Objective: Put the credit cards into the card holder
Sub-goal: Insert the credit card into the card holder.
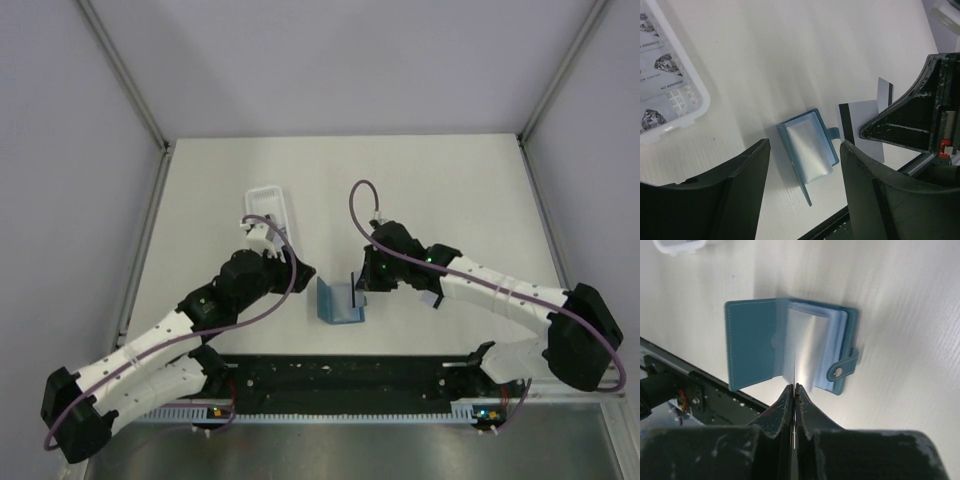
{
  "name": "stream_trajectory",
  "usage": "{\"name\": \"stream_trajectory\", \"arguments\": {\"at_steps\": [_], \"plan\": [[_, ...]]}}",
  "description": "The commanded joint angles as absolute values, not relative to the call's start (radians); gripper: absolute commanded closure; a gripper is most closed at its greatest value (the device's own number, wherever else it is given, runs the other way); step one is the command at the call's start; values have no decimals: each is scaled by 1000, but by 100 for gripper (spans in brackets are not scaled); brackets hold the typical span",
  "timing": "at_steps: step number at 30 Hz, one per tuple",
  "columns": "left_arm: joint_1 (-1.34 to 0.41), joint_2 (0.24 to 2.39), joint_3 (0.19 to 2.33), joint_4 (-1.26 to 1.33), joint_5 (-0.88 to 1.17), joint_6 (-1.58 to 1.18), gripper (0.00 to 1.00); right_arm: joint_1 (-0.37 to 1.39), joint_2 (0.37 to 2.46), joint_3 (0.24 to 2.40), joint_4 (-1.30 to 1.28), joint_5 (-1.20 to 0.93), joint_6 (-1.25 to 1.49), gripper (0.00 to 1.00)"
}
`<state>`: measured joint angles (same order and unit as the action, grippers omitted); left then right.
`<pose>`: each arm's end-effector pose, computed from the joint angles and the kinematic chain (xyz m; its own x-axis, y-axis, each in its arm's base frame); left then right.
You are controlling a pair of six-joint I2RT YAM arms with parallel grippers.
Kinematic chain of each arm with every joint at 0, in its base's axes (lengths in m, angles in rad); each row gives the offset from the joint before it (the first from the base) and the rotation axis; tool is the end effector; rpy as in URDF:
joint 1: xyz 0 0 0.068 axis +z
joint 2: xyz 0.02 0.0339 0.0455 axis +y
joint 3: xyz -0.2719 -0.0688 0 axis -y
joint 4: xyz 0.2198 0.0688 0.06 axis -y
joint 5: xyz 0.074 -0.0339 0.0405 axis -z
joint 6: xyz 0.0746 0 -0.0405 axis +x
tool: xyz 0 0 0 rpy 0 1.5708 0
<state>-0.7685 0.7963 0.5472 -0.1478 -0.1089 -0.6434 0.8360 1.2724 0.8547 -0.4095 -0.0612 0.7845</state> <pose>0.1453 -0.1292 0.2545 -0.5936 -0.2556 -0.7631 0.3284 0.7887 -0.5197 0.1748 0.2003 0.2298 -0.8921 0.0645 -0.4473 -0.1952 0.8377 0.5101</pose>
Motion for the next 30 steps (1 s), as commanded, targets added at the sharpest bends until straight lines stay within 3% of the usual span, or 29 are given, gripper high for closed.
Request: {"name": "stream_trajectory", "arguments": {"at_steps": [1, 6, 13, 16, 20, 22, 30], "plan": [[-778, 822, 564, -135, -86, -611, 37, 845, 1354, 933, -554, -21, 762, 100], [-811, 877, 575, -109, -83, -597, 41, 845, 1400, 928, -601, -5, 764, 100], [-916, 1006, 603, -38, -104, -598, 55, 844, 1419, 893, -611, 43, 776, 100], [-960, 1061, 612, 21, -109, -607, 67, 842, 1420, 873, -589, 31, 784, 100], [-973, 1129, 612, 110, -81, -630, 94, 833, 1420, 847, -554, 9, 788, 100], [-974, 1161, 607, 161, -72, -634, 100, 824, 1419, 835, -540, 5, 788, 100], [-983, 1330, 635, 276, -5, -646, 100, 804, 1404, 787, -500, -28, 792, 100]]}}
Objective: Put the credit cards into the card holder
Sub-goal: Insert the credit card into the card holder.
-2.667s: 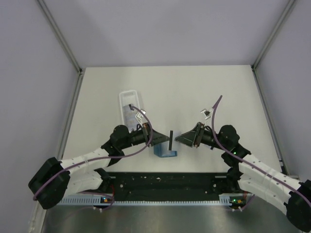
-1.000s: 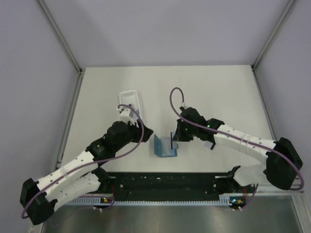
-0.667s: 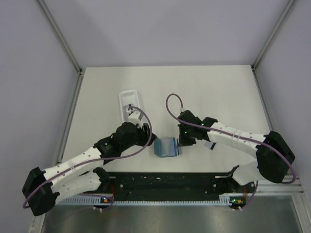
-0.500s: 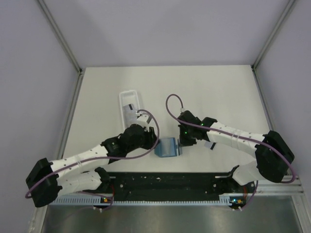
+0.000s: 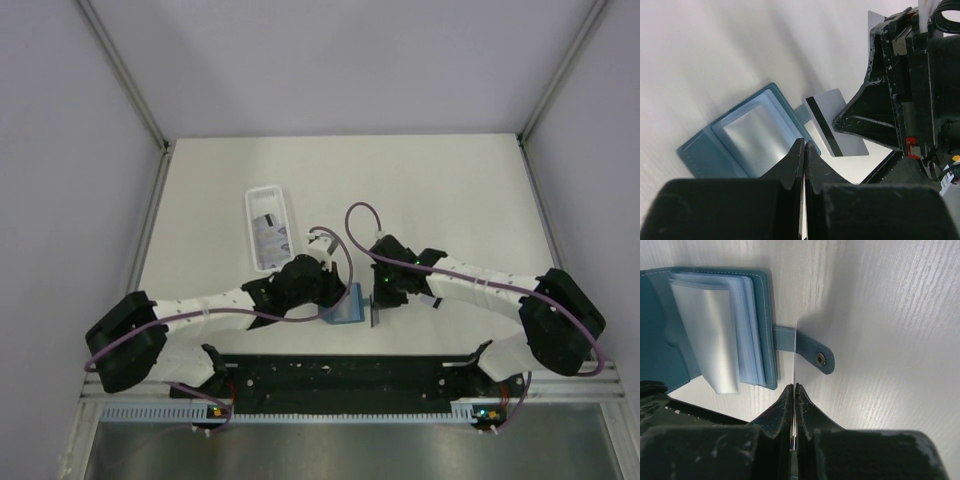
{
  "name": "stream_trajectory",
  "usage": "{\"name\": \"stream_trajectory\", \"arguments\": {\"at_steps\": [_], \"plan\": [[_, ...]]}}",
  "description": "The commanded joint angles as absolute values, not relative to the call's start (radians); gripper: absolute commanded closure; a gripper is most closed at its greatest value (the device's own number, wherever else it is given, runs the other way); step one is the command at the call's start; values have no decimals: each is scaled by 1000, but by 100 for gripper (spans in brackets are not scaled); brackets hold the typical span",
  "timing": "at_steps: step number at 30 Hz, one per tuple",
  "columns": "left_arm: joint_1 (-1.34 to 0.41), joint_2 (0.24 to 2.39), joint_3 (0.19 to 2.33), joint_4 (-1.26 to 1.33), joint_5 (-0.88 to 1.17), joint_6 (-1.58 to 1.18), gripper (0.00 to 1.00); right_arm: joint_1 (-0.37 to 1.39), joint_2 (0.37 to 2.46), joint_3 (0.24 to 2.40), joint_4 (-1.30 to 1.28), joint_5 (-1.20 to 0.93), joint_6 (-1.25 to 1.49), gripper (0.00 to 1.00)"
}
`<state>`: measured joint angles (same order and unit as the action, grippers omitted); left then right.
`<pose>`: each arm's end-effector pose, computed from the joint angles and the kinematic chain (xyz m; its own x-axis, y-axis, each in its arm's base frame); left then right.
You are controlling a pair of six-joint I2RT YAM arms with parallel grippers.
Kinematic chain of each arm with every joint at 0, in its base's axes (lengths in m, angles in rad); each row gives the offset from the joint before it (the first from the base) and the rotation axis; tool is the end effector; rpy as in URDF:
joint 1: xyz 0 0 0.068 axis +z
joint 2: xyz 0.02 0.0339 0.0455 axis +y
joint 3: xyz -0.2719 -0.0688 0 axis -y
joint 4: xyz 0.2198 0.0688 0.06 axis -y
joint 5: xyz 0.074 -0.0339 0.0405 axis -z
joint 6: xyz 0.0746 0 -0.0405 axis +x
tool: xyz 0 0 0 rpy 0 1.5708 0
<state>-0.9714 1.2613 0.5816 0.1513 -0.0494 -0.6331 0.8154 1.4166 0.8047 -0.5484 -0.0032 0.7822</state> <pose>0.1577 -0.2242 0.2061 -0.7030 -0.0186 -0.7110 0.4772 0.7289 -0.4909 0.1725 0.1836 0.1688 -0.9597 0.0090 -0.2810 -0.0740 0.9562 0.2834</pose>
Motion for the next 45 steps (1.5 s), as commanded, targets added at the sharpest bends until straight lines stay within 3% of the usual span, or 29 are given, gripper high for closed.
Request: {"name": "stream_trajectory", "arguments": {"at_steps": [1, 10, 18, 45], "plan": [[-986, 1345, 637, 282, -5, -646, 100, 799, 1402, 784, -497, -31, 788, 100], [-1005, 1495, 653, 311, 31, -675, 100, 787, 1390, 756, -477, -40, 790, 100], [-1003, 1578, 718, 137, -72, -710, 100, 778, 1374, 736, -474, -37, 788, 100], [-986, 1450, 585, -63, -244, -749, 100, 756, 1362, 703, -476, -25, 781, 100]]}}
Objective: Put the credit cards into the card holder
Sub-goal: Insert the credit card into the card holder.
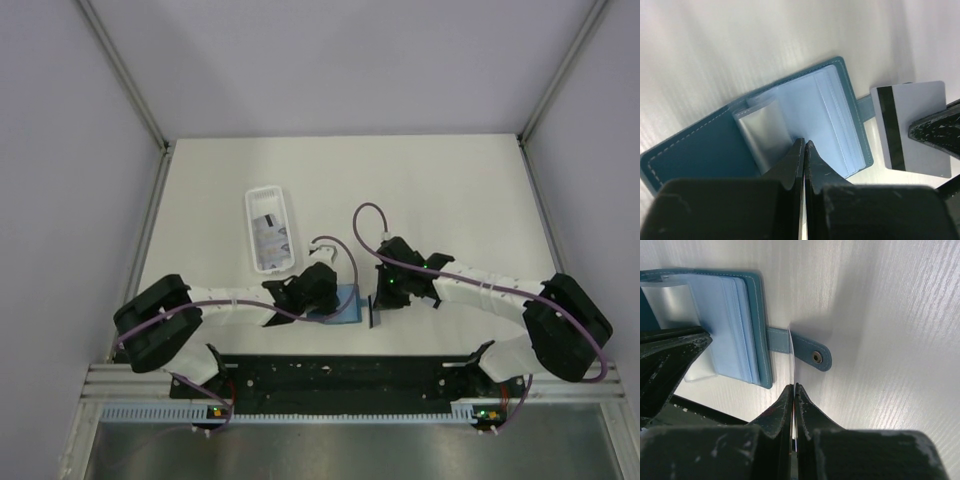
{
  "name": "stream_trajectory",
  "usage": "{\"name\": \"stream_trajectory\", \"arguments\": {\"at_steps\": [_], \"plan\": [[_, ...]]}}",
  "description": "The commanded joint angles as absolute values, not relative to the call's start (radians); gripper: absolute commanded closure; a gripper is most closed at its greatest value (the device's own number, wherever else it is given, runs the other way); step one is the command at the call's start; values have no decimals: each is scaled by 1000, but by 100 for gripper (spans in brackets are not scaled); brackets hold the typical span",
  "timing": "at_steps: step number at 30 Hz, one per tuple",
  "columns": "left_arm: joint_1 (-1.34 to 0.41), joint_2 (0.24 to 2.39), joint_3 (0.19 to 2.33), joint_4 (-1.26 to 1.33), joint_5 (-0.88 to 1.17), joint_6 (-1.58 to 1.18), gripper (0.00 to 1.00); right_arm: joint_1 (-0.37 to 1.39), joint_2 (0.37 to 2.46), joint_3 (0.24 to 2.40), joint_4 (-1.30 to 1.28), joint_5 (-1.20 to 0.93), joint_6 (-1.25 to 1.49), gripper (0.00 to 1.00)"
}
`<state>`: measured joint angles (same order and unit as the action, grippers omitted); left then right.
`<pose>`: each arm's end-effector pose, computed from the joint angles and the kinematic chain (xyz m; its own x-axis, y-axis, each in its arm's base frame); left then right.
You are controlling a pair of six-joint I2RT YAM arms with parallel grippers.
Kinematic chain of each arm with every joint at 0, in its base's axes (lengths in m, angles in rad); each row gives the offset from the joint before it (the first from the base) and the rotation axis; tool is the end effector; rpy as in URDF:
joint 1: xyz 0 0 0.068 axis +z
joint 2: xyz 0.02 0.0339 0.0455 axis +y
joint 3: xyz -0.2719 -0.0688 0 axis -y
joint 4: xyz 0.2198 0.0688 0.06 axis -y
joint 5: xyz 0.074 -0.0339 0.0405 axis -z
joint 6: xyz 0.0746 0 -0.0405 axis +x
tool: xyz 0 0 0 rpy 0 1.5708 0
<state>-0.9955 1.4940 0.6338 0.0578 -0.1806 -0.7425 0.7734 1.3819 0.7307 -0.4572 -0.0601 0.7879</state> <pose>0.1693 -0.2364 0.1512 -0.8004 0.0118 -0.5994 0.2936 0.8794 -0.3747 0.1732 0.1753 0.1622 -0.9596 0.0521 -0.2765 -0.0514 0.9338 0.3541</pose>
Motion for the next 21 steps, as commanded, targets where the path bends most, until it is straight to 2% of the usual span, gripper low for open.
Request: {"name": "stream_trajectory", "arguments": {"at_steps": [1, 12, 21], "plan": [[-986, 1434, 578, -69, -251, -750, 100, 756, 1361, 701, -474, -23, 781, 100], [-986, 1378, 538, -86, -267, -764, 100, 755, 1275, 744, -479, -26, 747, 100], [-985, 1382, 526, -71, -262, -772, 100, 756, 1167, 715, -264, -190, 738, 100]]}}
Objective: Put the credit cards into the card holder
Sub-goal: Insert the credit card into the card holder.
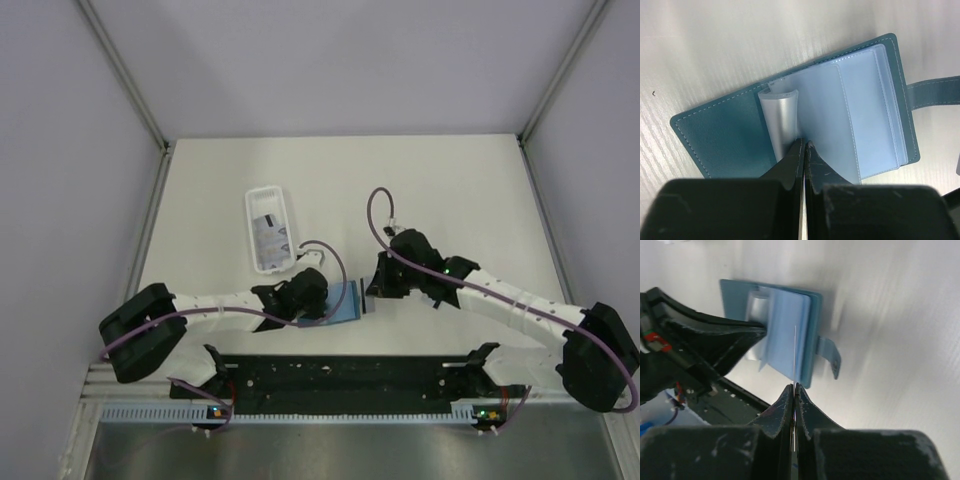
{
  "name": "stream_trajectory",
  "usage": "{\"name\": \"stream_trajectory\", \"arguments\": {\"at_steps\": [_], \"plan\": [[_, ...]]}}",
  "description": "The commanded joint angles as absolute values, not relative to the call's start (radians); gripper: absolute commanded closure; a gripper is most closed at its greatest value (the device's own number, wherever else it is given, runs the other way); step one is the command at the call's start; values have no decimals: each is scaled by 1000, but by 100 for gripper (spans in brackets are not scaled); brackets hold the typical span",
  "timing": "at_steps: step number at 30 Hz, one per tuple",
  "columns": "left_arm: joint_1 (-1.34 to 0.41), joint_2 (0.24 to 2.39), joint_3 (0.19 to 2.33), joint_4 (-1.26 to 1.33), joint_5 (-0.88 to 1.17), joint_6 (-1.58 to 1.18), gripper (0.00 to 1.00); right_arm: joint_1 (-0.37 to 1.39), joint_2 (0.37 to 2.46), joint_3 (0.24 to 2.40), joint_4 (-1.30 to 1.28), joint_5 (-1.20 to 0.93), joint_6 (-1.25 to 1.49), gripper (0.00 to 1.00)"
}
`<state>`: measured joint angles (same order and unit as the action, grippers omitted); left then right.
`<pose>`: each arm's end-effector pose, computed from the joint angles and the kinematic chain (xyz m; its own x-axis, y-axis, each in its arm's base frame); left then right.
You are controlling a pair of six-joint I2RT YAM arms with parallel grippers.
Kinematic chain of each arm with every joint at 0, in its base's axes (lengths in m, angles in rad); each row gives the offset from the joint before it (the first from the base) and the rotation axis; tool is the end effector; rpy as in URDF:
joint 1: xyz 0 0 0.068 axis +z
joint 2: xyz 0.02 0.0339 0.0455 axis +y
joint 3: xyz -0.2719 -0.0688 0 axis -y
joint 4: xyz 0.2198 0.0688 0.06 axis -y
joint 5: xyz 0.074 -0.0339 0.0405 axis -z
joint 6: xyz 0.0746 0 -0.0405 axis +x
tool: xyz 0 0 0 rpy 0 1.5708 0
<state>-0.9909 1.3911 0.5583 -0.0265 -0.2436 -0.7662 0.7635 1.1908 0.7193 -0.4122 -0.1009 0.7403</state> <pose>0.1571 -0.2070 0.1479 -0.8021 -0.0036 -0.5972 0.2350 0.9174 -0.3211 0.1655 0.1688 0.2050 -0.9075 0.0604 -0.4158 -0.1652 0.8586 0.4853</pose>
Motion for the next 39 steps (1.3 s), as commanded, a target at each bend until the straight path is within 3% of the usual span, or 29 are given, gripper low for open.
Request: {"name": "stream_trajectory", "arguments": {"at_steps": [1, 25, 39], "plan": [[-985, 1381, 525, -69, -262, -772, 100, 756, 1175, 709, -243, -211, 747, 100], [-986, 1356, 518, -48, -241, -775, 100, 821, 1477, 744, -80, -244, 838, 100], [-986, 1276, 569, -87, -270, -753, 100, 848, 1520, 747, 43, -301, 865, 100]]}}
